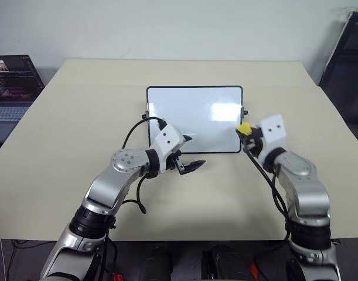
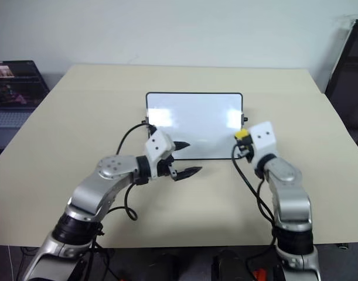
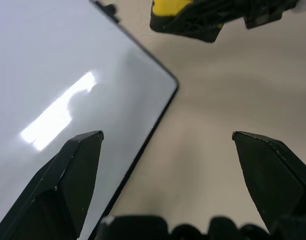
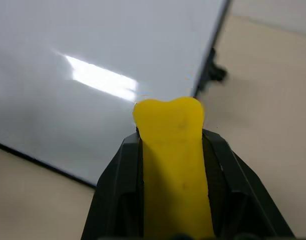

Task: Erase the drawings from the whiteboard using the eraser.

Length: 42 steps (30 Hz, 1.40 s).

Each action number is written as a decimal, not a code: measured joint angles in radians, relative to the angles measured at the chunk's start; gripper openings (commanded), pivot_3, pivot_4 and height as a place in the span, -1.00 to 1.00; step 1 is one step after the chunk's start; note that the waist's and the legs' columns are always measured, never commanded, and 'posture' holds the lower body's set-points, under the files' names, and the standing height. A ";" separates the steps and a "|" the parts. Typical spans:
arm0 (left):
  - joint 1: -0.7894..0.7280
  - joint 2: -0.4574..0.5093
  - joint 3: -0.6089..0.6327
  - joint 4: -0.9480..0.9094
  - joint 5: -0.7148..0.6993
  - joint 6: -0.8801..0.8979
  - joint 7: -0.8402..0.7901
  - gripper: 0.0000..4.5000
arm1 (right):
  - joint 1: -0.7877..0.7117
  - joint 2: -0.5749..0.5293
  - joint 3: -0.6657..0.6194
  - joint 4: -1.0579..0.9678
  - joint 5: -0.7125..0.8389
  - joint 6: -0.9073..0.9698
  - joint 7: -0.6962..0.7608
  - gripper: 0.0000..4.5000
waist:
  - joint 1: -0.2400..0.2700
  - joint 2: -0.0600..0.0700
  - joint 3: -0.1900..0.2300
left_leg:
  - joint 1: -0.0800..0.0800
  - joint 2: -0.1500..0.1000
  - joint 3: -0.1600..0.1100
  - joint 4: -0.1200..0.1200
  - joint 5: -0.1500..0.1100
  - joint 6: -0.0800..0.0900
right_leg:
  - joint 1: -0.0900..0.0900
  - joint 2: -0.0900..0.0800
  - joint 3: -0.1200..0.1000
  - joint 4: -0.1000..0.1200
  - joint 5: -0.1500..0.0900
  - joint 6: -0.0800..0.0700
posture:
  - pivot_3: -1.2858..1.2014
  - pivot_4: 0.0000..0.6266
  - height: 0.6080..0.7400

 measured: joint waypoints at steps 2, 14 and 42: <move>-0.030 0.000 -0.030 0.032 0.001 -0.010 -0.050 1.00 | 0.052 0.013 -0.007 -0.021 0.004 0.031 -0.035 -0.48 | -0.002 0.000 0.000 | 0.000 0.000 0.001 0.000 0.000 0.000 | 0.000 0.000 0.001 0.000 0.000 0.000 | 0.03 -0.52 1.00; -0.239 -0.112 -0.168 0.225 0.045 -0.071 -0.230 1.00 | 0.081 0.044 -0.074 0.009 0.068 0.086 -0.151 -0.48 | -0.007 0.000 0.000 | 0.000 -0.001 0.002 0.000 0.000 0.001 | 0.000 0.001 0.002 -0.001 0.000 0.000 | 0.03 -0.52 1.00; 0.085 -0.084 0.070 -0.019 0.059 0.037 -0.035 1.00 | 0.043 -0.063 -0.034 -0.112 0.268 0.002 -0.117 0.99 | -0.017 0.001 0.000 | -0.001 0.001 0.000 0.000 0.000 0.001 | 0.000 0.001 0.001 -0.002 0.000 0.000 | 0.03 -0.52 1.00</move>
